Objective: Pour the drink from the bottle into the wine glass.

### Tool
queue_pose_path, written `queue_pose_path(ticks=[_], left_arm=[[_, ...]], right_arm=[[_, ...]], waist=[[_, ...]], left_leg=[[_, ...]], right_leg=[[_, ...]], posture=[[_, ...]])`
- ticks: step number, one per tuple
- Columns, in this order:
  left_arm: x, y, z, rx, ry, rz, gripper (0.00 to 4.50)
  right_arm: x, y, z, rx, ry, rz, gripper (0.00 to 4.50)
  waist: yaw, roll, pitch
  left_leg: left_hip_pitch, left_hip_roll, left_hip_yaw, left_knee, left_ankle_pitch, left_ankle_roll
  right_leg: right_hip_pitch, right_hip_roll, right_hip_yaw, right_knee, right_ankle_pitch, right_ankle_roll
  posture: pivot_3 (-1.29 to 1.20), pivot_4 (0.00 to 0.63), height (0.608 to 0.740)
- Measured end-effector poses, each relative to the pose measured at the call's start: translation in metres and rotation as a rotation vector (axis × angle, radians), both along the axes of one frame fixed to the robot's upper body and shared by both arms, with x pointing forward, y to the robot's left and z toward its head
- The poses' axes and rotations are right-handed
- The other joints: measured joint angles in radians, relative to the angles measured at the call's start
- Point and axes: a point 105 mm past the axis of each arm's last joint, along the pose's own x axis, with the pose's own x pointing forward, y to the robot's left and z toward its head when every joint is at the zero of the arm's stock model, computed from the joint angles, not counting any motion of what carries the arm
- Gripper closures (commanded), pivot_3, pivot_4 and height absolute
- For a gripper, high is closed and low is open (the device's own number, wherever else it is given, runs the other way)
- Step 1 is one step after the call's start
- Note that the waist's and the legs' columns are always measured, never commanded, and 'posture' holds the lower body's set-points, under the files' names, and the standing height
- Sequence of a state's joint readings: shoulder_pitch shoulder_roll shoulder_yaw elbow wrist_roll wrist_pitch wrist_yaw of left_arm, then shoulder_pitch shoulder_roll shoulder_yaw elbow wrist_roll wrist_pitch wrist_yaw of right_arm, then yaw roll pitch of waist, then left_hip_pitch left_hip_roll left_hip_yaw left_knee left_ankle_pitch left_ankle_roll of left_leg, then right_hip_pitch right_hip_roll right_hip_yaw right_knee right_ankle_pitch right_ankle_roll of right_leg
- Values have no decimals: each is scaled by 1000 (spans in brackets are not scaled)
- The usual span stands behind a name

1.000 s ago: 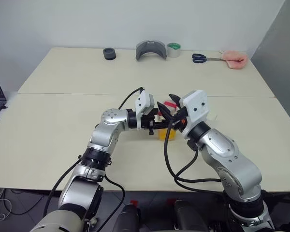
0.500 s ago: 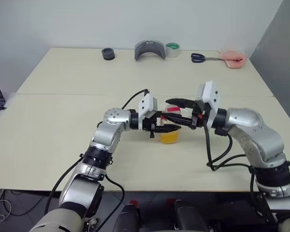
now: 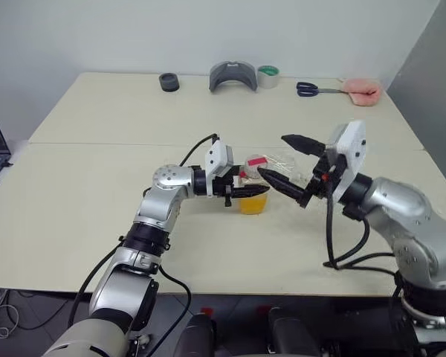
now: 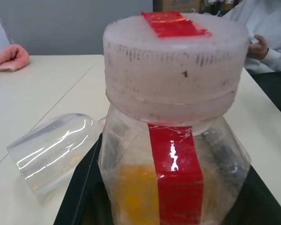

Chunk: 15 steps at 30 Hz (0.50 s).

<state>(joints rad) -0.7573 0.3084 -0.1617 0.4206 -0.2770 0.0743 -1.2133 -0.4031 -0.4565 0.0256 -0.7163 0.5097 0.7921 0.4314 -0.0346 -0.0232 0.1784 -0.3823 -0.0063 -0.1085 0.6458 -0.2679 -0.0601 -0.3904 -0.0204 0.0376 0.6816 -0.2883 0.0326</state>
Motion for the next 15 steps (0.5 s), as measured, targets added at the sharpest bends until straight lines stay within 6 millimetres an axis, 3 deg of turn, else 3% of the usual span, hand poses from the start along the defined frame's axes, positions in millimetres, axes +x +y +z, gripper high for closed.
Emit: queue_pose_path(ticks=[4, 15], left_arm=[[2, -1, 4, 5, -3, -11, 2687], [2, -4, 13, 18, -19, -47, 2687]], right_arm=[[0, 12, -3, 24, -3, -77, 0], [24, 25, -17, 70, -32, -311, 0]], waist=[[0, 0, 0], [0, 0, 0]], left_leg=[[0, 0, 0, 0, 0, 0], [0, 0, 0, 0, 0, 0]], right_leg=[[0, 0, 0, 0, 0, 0], [0, 0, 0, 0, 0, 0]], posture=[[0, 150, 740], [0, 150, 740]])
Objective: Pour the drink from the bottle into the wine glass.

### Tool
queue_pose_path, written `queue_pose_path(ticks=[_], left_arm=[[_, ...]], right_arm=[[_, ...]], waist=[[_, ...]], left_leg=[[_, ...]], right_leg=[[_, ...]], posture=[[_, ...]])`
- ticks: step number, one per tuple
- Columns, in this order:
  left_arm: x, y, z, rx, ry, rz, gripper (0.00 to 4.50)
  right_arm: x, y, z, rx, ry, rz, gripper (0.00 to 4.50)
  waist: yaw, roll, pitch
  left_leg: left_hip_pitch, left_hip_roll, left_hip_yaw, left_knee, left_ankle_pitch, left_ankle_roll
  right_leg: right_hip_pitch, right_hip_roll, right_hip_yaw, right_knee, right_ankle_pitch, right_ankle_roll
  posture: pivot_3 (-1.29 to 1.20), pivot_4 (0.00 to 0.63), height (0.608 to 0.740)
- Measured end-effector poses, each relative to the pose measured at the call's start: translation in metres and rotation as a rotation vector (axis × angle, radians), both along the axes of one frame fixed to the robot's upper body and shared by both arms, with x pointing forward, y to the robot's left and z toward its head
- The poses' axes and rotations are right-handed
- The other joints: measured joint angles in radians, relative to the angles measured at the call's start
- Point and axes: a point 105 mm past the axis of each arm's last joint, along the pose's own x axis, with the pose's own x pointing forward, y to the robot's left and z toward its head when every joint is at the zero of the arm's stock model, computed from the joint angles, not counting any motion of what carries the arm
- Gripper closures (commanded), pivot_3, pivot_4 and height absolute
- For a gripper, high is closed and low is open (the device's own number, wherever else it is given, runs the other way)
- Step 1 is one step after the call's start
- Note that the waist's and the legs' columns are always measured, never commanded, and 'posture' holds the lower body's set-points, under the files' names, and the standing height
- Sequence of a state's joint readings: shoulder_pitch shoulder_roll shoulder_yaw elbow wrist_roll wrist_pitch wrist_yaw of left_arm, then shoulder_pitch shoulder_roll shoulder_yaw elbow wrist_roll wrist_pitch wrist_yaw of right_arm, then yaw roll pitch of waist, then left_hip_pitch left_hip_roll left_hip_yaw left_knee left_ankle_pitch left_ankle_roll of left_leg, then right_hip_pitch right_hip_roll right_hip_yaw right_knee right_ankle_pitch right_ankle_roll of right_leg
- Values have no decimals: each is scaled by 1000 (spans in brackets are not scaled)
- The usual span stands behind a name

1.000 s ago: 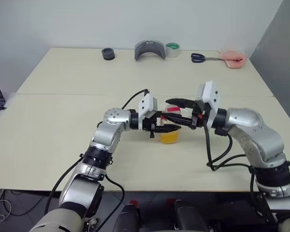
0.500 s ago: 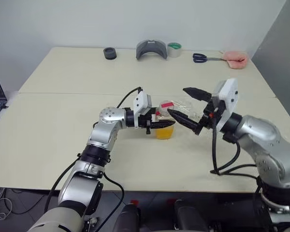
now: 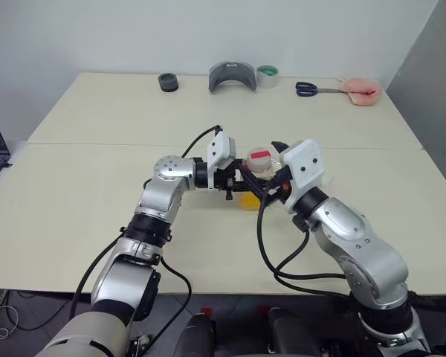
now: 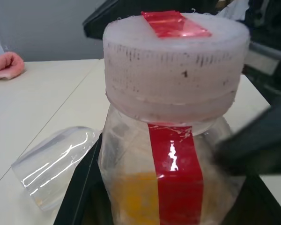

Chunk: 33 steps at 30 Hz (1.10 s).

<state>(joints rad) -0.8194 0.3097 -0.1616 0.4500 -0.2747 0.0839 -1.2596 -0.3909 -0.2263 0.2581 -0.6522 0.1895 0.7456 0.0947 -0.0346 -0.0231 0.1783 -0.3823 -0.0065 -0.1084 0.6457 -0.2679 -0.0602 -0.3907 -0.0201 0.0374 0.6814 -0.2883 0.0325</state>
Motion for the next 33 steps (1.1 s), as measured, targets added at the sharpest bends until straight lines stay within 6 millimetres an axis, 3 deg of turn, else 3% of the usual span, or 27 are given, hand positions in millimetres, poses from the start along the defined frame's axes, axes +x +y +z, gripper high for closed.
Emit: queue_pose_path(ticks=[10, 13, 19, 26, 33], left_arm=[[2, 2, -4, 3, 22, 10, 2687], [2, 2, -4, 3, 21, 10, 2687], [3, 2, -4, 2, 20, 13, 2687], [3, 3, -4, 2, 19, 16, 2688], [-3, 0, -5, 29, 23, -42, 2694]], right_arm=[[4, 4, 5, 62, -29, -21, 0], [4, 6, 4, 70, -23, -16, 595], [2, 13, 3, 65, -15, 23, 2615], [2, 13, 2, 51, -31, 72, 2629], [7, -4, 2, -37, 24, 431, 2629]], waist=[[0, 0, 0], [0, 0, 0], [-1, 0, 0], [-1, 0, 0], [-1, 0, 0]], left_leg=[[0, 0, 0, 0, 0, 0], [0, 0, 0, 0, 0, 0], [0, 0, 0, 0, 0, 0], [0, 0, 0, 0, 0, 0], [0, 0, 0, 1, 0, 0]], right_leg=[[0, 0, 0, 0, 0, 0], [0, 0, 0, 0, 0, 0], [0, 0, 0, 0, 0, 0], [0, 0, 0, 0, 0, 0], [1, 0, -1, 0, 0, 0]], posture=[[0, 150, 740], [0, 150, 740], [0, 150, 740], [0, 150, 740], [0, 150, 740]])
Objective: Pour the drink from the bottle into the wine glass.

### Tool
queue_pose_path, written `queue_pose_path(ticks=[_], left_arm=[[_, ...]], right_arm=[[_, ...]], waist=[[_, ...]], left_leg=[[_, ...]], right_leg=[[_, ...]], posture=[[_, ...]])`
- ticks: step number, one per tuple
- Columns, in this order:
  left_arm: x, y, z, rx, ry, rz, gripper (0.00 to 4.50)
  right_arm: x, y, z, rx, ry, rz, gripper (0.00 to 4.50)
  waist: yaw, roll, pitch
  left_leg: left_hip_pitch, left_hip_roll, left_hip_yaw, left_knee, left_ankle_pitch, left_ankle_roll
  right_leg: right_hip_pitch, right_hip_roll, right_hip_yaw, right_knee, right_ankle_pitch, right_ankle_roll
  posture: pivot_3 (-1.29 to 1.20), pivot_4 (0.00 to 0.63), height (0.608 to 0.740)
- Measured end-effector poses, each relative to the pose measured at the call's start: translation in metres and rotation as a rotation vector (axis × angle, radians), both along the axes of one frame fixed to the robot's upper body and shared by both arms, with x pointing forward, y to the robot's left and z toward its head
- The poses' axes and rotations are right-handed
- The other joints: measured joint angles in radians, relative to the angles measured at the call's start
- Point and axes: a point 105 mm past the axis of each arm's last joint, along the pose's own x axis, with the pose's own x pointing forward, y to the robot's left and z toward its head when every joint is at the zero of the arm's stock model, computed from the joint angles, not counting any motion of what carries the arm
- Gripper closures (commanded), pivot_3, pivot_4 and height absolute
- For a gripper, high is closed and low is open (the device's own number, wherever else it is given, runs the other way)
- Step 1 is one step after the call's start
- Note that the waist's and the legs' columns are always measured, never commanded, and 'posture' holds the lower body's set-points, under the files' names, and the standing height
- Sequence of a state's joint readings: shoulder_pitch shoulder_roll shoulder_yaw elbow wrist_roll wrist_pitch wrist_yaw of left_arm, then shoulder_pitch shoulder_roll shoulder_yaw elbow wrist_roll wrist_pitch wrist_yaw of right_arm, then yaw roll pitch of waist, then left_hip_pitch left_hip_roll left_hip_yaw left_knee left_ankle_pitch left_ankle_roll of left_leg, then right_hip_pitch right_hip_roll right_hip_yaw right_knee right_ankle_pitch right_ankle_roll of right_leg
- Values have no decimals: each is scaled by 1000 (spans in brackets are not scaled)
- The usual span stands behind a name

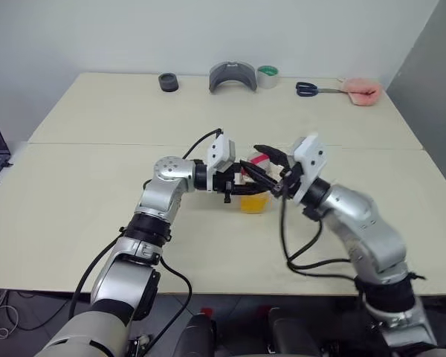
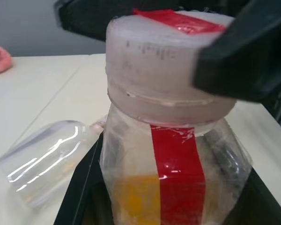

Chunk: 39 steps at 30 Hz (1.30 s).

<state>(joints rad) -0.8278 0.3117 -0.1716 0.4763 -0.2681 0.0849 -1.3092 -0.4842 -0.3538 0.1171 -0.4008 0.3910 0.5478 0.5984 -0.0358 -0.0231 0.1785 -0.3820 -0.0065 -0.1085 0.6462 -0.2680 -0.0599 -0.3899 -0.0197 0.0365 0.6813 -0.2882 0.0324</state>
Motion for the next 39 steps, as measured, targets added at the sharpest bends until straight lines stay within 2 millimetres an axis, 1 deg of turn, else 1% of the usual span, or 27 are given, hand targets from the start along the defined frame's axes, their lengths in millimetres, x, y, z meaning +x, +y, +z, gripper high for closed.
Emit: queue_pose_path(ticks=[3, 7, 8, 9, 12, 13, 17, 19, 22, 25, 28, 33, 39], left_arm=[[0, -4, 6, 10, -15, -20, 2704], [1, -5, 7, 10, -18, -16, 2704], [1, -5, 7, 10, -19, -15, 2704], [1, -4, 7, 8, -20, -12, 2704], [4, 0, 10, 1, -27, 8, 2704], [4, 1, 10, 1, -28, 10, 2704], [3, 1, 11, 1, -32, 7, 2704], [3, 2, 11, 3, -32, 7, 2704], [3, 3, 11, 5, -32, 5, 2704], [3, 3, 11, 5, -31, 3, 2704], [3, 3, 11, 6, -26, 1, 2704], [3, 2, 10, 4, -21, 0, 2704], [3, 1, 10, 0, -18, 4, 2704]], right_arm=[[4, -8, 7, -48, 18, 108, 2629], [7, -9, 9, -79, 12, 138, 2629], [7, -9, 9, -78, 9, 137, 1863], [7, -9, 9, -78, 9, 135, 1630], [7, -11, 2, -74, 33, 107, 569], [6, -12, 2, -74, 35, 97, 276], [-9, -11, 20, -42, -24, 79, 222], [-16, -10, 23, -38, -47, 57, 222], [-19, -8, 26, -41, -83, 4, 222], [-17, -1, 22, -65, -96, -30, 222], [-13, 0, 17, -97, -111, -62, 222], [0, -6, 11, -124, -112, -134, 222], [2, -10, 16, -85, -108, -148, 222]], waist=[[-1, 1, 1], [-6, 1, 1], [-6, 1, 1], [-6, 1, 1], [-5, 1, 1], [-5, 1, 1], [-5, 1, 1], [-5, 1, 1], [-5, 1, 1], [-6, 1, 1], [-5, 1, 1], [-5, 1, 1], [-5, 1, 1]], left_leg=[[0, 0, 0, -1, 0, 0], [0, 0, 0, -1, 0, 0], [0, 0, 0, -1, 0, 0], [0, 0, 0, 0, 0, 0], [0, 0, 0, 0, 0, 0], [0, 0, 0, 0, 0, 0], [-1, 0, -1, 0, 0, 0], [-1, 0, 0, 0, 0, 0], [0, 0, 0, 0, 0, 0], [0, 0, 0, 0, 0, 0], [0, 0, 0, 0, 0, 0], [0, 0, 0, 0, 0, 0], [0, 0, 0, 0, 0, 0]], right_leg=[[0, 0, 0, 0, 0, 0], [-1, 0, 0, 0, 0, 0], [-1, 0, 0, 0, 0, 0], [-1, -1, 0, 0, 0, 0], [0, -1, 0, 0, 0, 0], [-1, -1, 1, 0, 0, 0], [-1, -1, 0, 0, 0, 0], [-1, -1, 1, 0, 0, 0], [-1, 0, 1, 0, 0, 0], [-1, 0, 0, 1, 0, 0], [-1, 0, 1, 0, 0, 0], [-1, 0, 1, 0, 0, 0], [-1, 0, 1, 0, 0, 0]], posture=[[0, 150, 740], [0, 150, 740], [0, 150, 740], [0, 150, 740], [0, 150, 740], [0, 150, 740], [0, 150, 740], [0, 150, 740], [0, 150, 740], [0, 150, 740], [0, 150, 740], [0, 150, 740], [0, 150, 740]])
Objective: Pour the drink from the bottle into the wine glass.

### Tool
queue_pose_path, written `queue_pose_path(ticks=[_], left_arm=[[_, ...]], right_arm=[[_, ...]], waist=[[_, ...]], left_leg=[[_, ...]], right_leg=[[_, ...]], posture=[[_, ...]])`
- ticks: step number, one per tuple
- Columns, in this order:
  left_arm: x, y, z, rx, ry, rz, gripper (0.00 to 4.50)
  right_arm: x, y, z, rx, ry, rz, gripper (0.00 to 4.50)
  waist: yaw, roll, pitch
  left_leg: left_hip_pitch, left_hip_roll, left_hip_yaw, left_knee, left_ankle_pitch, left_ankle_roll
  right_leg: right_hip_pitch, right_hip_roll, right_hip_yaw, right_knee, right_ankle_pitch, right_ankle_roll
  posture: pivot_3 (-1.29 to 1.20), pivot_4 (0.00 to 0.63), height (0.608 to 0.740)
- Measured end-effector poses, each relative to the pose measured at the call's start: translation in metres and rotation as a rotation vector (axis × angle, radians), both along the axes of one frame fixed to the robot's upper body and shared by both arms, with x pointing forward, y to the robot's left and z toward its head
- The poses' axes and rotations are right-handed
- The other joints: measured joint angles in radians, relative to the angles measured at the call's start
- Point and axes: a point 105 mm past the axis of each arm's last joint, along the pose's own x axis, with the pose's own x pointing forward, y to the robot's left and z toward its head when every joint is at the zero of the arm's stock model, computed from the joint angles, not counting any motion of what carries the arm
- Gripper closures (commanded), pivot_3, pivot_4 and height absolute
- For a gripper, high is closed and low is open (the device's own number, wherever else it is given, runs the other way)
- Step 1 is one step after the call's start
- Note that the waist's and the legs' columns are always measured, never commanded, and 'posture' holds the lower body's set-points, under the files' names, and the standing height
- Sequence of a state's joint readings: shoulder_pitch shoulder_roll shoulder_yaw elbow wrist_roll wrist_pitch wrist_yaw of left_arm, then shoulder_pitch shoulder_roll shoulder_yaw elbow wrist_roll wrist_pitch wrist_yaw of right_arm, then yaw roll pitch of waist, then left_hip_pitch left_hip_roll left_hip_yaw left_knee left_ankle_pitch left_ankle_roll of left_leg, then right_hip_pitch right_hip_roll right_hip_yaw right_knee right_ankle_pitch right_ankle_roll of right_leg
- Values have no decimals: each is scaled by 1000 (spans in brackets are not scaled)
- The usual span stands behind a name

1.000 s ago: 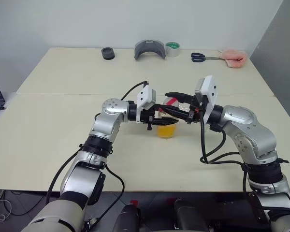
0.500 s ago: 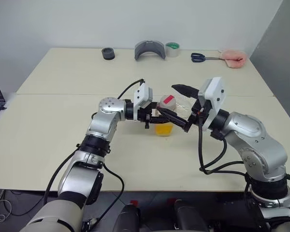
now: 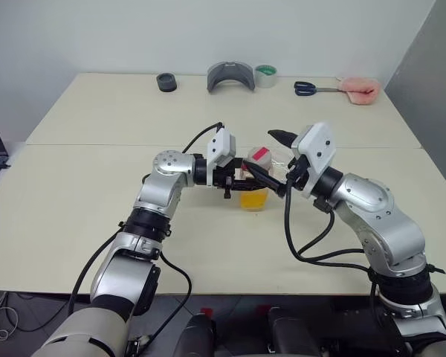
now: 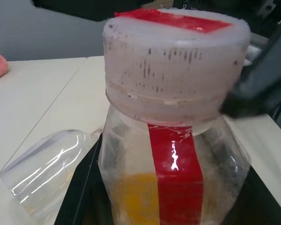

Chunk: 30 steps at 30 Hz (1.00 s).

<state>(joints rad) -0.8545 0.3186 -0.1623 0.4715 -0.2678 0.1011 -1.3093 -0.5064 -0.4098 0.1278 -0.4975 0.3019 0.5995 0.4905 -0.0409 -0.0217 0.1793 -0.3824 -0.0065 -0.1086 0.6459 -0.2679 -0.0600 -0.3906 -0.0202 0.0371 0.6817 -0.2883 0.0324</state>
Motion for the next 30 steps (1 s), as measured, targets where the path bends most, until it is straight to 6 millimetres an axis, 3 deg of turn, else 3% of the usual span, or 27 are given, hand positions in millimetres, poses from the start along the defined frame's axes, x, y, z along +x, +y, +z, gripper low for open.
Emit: queue_pose_path(ticks=[30], left_arm=[[-2, -2, -2, -6, 21, 10, 2704]], right_arm=[[-11, -15, 1, -27, -3, -29, 222]], waist=[[0, 0, 0]], left_leg=[[0, 0, 0, 0, 0, 0]], right_leg=[[0, 0, 0, 0, 0, 0]], posture=[[0, 150, 740]])
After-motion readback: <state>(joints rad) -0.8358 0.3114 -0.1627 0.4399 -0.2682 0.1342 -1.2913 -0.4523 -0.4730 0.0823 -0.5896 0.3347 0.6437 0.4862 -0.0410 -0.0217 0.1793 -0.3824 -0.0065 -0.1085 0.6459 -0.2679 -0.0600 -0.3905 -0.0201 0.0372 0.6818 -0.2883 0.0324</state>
